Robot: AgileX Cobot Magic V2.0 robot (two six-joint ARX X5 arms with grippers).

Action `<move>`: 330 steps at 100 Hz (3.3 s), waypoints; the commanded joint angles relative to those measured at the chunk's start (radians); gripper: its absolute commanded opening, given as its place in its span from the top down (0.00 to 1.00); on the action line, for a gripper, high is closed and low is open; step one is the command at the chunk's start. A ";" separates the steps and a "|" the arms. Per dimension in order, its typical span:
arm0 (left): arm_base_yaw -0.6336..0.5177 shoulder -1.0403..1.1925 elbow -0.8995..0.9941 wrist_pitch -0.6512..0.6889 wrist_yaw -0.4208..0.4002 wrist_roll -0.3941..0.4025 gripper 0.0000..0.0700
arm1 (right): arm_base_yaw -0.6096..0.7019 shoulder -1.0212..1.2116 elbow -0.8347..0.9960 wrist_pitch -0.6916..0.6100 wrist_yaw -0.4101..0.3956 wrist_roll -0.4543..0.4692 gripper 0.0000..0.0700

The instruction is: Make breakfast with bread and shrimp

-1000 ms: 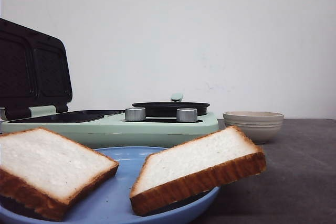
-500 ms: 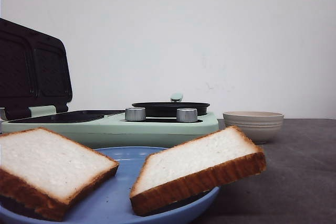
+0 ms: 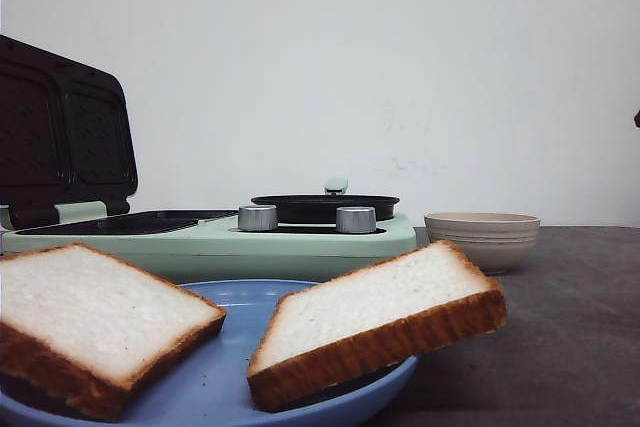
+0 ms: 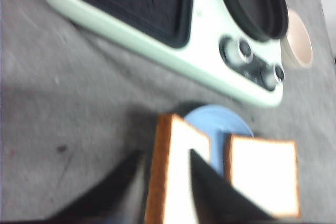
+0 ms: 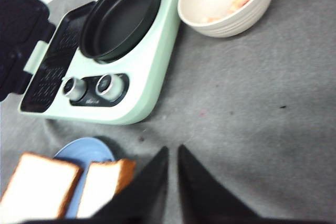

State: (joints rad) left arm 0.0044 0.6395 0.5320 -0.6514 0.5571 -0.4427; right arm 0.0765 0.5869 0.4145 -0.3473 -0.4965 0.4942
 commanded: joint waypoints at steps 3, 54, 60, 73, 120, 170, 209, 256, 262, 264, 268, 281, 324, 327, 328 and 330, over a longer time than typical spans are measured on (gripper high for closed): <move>0.000 0.019 0.019 -0.019 0.026 0.023 0.40 | 0.000 0.006 0.016 0.008 -0.016 -0.016 0.55; -0.056 0.250 0.019 -0.133 0.117 0.146 0.38 | 0.000 0.006 0.016 0.002 -0.092 -0.038 0.40; -0.076 0.282 0.019 -0.130 0.128 0.156 0.38 | 0.000 0.006 0.016 0.002 -0.092 -0.038 0.40; -0.122 0.339 0.019 -0.103 0.131 0.162 0.38 | 0.000 0.006 0.016 0.002 -0.092 -0.038 0.40; -0.229 0.500 0.019 0.052 0.131 0.117 0.38 | 0.000 0.006 0.016 0.002 -0.106 -0.038 0.40; -0.254 0.525 0.019 0.124 0.131 0.083 1.00 | 0.000 0.006 0.016 0.002 -0.106 -0.038 0.40; -0.254 0.446 0.019 0.182 0.129 0.063 1.00 | 0.000 0.006 0.016 0.001 -0.108 -0.037 0.40; -0.254 0.221 0.020 0.269 0.033 0.041 1.00 | 0.000 0.006 0.016 -0.024 -0.108 -0.038 0.40; -0.254 0.197 0.021 0.296 0.024 0.041 0.99 | 0.000 0.006 0.016 -0.024 -0.108 -0.038 0.40; -0.254 0.193 0.022 0.302 0.017 0.041 0.99 | 0.000 0.006 0.016 -0.024 -0.108 -0.038 0.40; -0.254 0.180 0.027 0.316 -0.002 0.042 0.99 | 0.000 0.006 0.016 -0.024 -0.108 -0.038 0.40; -0.254 0.169 0.048 0.365 -0.043 0.072 0.99 | 0.000 0.006 0.016 -0.025 -0.108 -0.038 0.40; -0.254 0.288 0.292 0.385 -0.316 0.390 0.99 | 0.000 0.006 0.016 -0.050 -0.109 -0.052 0.40; -0.254 0.308 0.311 0.385 -0.324 0.412 0.99 | 0.000 0.006 0.016 -0.051 -0.109 -0.055 0.40; -0.254 0.315 0.317 0.385 -0.327 0.418 0.99 | 0.000 0.006 0.016 -0.051 -0.109 -0.056 0.40; -0.254 0.330 0.330 0.384 -0.331 0.433 0.99 | 0.000 0.006 0.016 -0.051 -0.109 -0.058 0.40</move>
State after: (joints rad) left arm -0.2466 0.9272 0.8192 -0.2806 0.2386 -0.1154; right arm 0.0765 0.5869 0.4145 -0.4030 -0.6025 0.4587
